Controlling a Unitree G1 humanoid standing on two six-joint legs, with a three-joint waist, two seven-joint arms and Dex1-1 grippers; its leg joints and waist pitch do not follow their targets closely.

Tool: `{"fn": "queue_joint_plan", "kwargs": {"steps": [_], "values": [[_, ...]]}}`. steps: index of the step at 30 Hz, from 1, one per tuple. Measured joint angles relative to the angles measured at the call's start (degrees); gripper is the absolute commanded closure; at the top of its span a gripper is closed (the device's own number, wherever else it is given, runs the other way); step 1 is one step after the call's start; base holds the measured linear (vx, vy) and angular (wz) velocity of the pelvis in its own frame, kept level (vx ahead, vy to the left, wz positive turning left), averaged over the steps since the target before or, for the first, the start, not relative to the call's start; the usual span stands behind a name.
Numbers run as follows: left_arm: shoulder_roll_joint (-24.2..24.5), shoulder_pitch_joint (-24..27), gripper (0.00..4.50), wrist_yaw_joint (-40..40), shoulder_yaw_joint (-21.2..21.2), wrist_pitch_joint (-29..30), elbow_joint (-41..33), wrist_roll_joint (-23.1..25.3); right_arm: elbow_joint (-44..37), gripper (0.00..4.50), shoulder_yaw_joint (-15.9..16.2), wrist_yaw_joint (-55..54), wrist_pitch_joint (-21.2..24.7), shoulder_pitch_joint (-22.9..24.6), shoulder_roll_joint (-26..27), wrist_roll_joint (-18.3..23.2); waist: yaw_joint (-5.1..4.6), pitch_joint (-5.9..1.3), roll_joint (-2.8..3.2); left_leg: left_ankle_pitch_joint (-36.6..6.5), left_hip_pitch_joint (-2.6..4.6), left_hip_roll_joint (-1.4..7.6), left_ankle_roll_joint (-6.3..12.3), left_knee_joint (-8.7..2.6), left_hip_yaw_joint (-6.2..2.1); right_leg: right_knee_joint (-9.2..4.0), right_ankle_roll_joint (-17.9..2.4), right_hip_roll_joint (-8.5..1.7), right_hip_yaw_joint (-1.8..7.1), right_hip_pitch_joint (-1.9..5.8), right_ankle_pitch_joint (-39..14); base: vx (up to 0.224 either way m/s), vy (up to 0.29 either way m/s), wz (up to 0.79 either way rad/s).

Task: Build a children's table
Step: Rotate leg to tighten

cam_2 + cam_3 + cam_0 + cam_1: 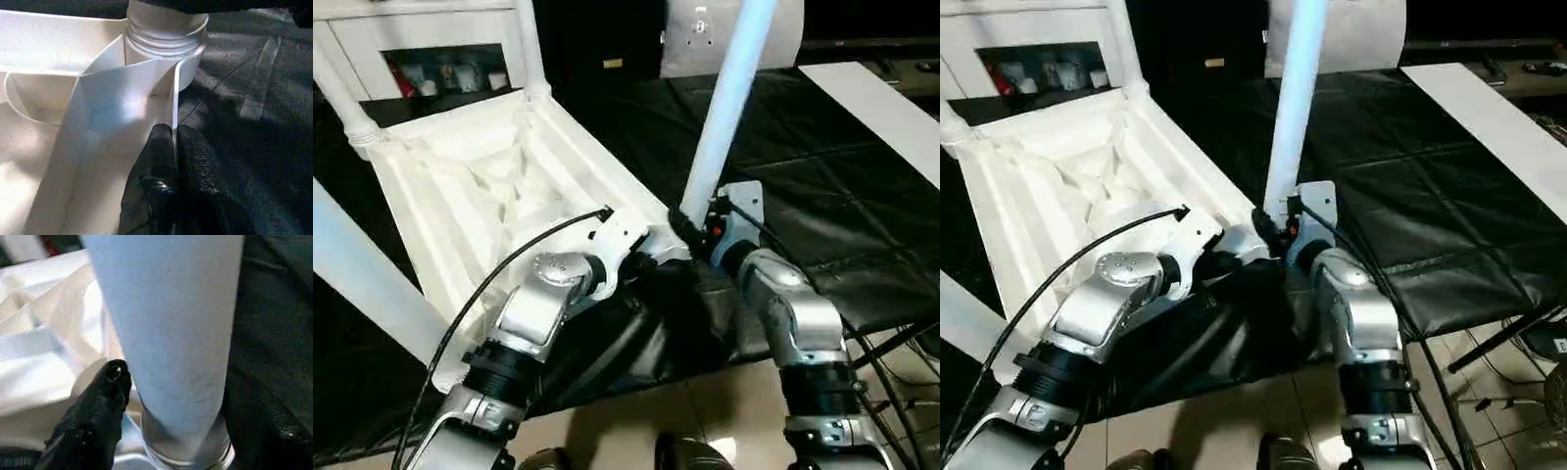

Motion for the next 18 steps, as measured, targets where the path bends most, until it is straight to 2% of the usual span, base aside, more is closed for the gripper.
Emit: {"fn": "queue_joint_plan", "kwargs": {"steps": [4,7,8,9,12,14,16,18], "values": [[2.55,-0.2,4.5,-3.2,-1.5,-3.38,-0.07,-0.07,-1.82,0.93,1.38,7.67,1.55,0.53,-5.46,1.95,0.36,0.05,-0.09,0.04,-0.08,-0.01,0.1,0.0,0.06,0.08,-0.21,-0.01,0.06,-0.08,0.87,0.0,0.0,0.0],[4.84,-0.17,4.5,-5.95,-1.8,-5.1,-0.42,-0.81,-2.41,0.7,2.13,14.43,2.64,0.4,-10.39,3.96,1.03,0.09,-0.12,0.01,-0.1,0.03,0.09,-0.15,0.06,0.27,0.03,-0.01,0.03,-0.24,1.6,0.0,0.0,0.0],[5.68,-0.17,4.5,-7.03,-1.84,-5.89,-0.44,-1.06,-2.41,0.7,2.37,16.45,3.01,0.11,-11.79,4.41,1.25,0.1,-0.09,0.02,-0.11,0.04,0.08,-0.26,0.07,0.43,-0.02,-0.01,0.02,-0.37,1.64,0.0,0.0,0.0],[6.77,-0.16,4.5,-8.18,-1.82,-6.79,-0.46,-1.54,-2.41,0.38,2.88,18.26,3.31,-0.28,-12.92,4.59,1.4,0.11,-0.08,0.03,-0.19,0.06,0.08,-0.26,0.09,0.75,-0.06,-0.01,0.03,-0.61,1.66,0.036,-0.05,-0.01],[11.43,0.23,4.5,-13.63,-1.95,-10.23,-0.84,-2.91,-2.32,0.27,4.96,25.72,2.96,-1.78,-17.45,5.08,1.71,0.21,0.15,0.22,-0.36,0.36,0.36,-0.39,0.08,1.1,-0.08,0.23,-0.09,-1.04,1.52,0.023,-0.035,0.0],[13.42,0.28,4.5,-16.88,-2.28,-12.19,-0.92,-2.99,-1.73,0.04,7.43,30.7,0.98,-2.47,-20.26,4.94,2.24,0.25,0.22,0.22,-0.43,0.49,0.36,-0.39,0.08,1.3,-0.35,0.35,-0.15,-1.2,1.33,0.0,0.0,0.0],[15.93,0.27,4.5,-20.66,-3.07,-14.69,-0.97,-3.69,-0.34,0.04,10.4,35.92,-2.24,-3.43,-23.66,3.97,2.97,0.25,0.22,0.19,-0.5,0.5,0.32,-0.33,0.13,1.52,-0.46,0.34,-0.12,-1.36,1.17,0.0,0.0,0.0],[17.49,0.28,4.5,-23.05,-3.33,-16.42,-0.93,-3.92,1.61,0.04,11.66,38.99,-4.85,-4.63,-25.08,3.17,3.38,0.25,0.21,0.18,-0.54,0.5,0.3,-0.22,0.16,1.68,-0.55,0.3,-0.11,-1.4,1.09,0.0,0.0,0.0]]}}
